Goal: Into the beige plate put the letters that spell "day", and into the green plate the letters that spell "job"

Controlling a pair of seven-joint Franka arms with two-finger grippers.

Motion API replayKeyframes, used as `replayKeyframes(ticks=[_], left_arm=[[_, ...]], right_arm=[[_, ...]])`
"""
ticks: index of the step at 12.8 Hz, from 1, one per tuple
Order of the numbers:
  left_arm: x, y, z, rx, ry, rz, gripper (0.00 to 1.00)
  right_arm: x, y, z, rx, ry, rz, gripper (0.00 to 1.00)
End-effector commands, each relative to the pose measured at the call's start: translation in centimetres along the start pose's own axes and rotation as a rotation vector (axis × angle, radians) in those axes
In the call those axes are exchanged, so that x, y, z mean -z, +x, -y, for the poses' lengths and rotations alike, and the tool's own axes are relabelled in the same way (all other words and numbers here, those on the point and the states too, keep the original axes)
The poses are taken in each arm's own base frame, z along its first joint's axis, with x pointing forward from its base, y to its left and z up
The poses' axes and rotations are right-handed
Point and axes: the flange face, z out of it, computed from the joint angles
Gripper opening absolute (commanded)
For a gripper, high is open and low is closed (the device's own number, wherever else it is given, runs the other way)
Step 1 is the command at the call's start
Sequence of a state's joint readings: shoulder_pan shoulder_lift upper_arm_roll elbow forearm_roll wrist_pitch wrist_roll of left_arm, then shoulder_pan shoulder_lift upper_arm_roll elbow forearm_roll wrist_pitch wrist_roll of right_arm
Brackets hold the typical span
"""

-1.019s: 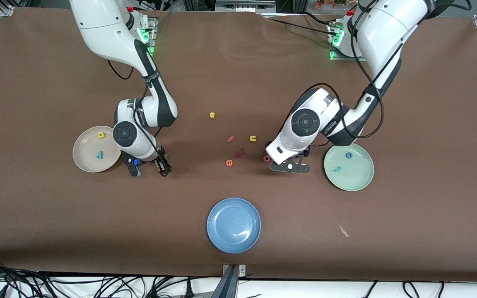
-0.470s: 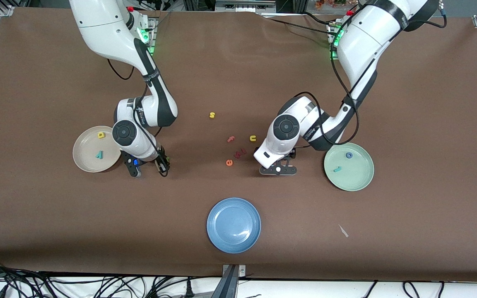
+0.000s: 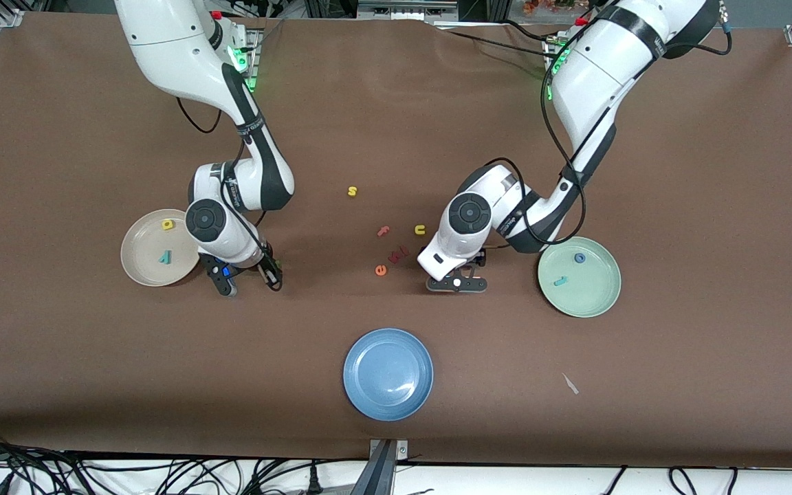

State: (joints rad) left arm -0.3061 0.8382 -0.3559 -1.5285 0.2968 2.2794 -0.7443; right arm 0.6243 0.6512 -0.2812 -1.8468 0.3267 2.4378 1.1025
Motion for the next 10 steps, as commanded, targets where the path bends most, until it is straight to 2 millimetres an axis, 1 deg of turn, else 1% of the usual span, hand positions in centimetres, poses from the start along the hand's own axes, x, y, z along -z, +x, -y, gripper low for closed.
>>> replayKeyframes(ticks=[1,2,3,6,7,8,9,10], left_arm=[[-0.8,-0.5,-1.2,-0.019,0.015,-0.016,0.98],[-1.0,-0.7,-1.4,-0.019,0.02,-0.016,0.95],[-1.3,-1.1,-1.5,-0.036,0.038,-0.019,0.9],[-1.5,-1.2,-1.3,-0.058,0.063,-0.029,0.69],[-1.3,-1.1,-1.3,-0.059,0.062,-0.033,0.65],[-1.4,-1.2,-1.3,-0.058,0.062,-0.031,0.56],[-1.3,-1.2,-1.3,-0.056,0.064,-0.03,0.44],[-1.2,-1.1,-1.2,-0.053,0.065,-0.03,0.35]], right_arm=[[-0.8,-0.2,-0.6,0.037,-0.002,0.004,0.27],[-0.6,0.0,-0.6,0.048,0.001,0.002,0.27],[-0.6,0.0,-0.5,0.056,0.002,0.001,0.27],[-0.3,0.2,-0.3,0.07,0.009,-0.001,0.27],[-0.1,0.5,-0.2,0.096,0.013,-0.002,0.26],[0.1,0.4,0.0,0.114,0.011,0.002,0.26],[0.6,0.4,0.3,0.118,0.008,0.007,0.26],[1.1,0.4,0.8,0.125,0.0,0.018,0.26]])
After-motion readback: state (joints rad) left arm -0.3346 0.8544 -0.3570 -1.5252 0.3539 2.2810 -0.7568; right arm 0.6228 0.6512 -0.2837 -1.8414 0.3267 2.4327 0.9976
